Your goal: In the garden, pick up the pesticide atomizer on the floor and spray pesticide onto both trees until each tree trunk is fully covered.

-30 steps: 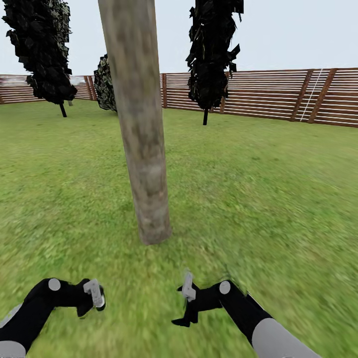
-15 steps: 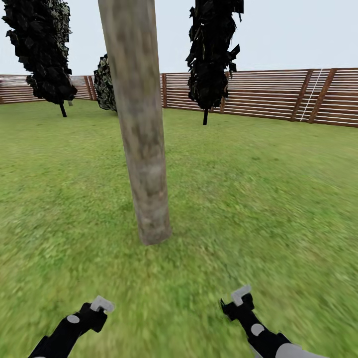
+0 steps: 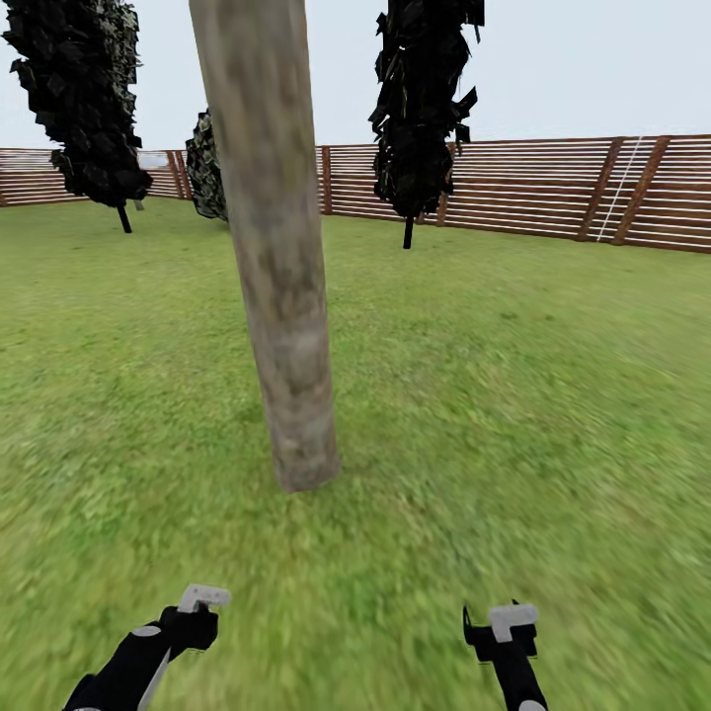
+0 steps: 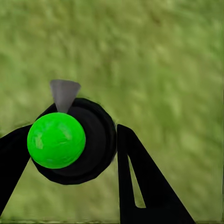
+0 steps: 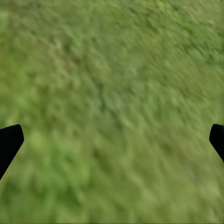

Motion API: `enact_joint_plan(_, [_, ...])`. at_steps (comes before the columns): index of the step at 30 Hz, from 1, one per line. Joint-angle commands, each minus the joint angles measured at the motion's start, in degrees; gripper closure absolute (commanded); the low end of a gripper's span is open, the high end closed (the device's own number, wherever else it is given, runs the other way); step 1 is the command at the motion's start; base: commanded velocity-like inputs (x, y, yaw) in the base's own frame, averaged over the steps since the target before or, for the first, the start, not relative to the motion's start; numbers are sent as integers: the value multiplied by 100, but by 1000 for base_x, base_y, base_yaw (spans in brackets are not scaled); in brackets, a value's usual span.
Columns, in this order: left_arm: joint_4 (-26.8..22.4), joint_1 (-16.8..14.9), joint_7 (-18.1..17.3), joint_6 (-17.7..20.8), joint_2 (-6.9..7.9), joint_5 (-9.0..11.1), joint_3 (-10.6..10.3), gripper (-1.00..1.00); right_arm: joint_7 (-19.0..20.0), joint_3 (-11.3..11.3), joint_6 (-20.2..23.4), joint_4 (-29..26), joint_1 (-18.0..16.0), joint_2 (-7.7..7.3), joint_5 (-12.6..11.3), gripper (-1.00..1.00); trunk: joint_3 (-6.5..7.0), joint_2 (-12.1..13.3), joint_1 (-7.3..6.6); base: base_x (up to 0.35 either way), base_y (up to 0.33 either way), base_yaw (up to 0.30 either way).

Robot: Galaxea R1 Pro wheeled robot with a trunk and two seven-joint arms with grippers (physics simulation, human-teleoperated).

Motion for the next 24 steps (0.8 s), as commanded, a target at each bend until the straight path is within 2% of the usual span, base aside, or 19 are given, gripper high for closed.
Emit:
enact_joint_plan(1, [-42,-22,-49,294,-9,-43,40,100,-28,50,-8,9,-2,2,-34,-100,-5,-2,2,288,-78,0])
enact_joint_plan(3, [-77,-64,-2,897,-16,-33,28,100,-30,46,-9,17,-1,15,-46,-100,-5,-2,2,287,-114,0])
enact_joint_plan(6, [-87,-76,23,1095,-36,-41,25,100,-37,44,-9,18,-1,39,-51,-100,-5,-2,2,287,-135,0])
enact_joint_plan(12, [-81,-72,54,1154,-54,-50,21,100,-39,41,-9,22,-1,49,-53,-100,-5,-2,2,286,-145,-98])
enact_joint_plan(20, [-88,-63,58,1150,-50,-60,21,100,-40,41,-9,25,-1,42,-53,-100,-5,-2,2,241,-188,-287])
enact_joint_plan(24, [-92,-73,66,1153,-52,-56,24,100,-40,41,-9,26,-1,37,-53,-100,-5,-2,2,72,-240,-270])
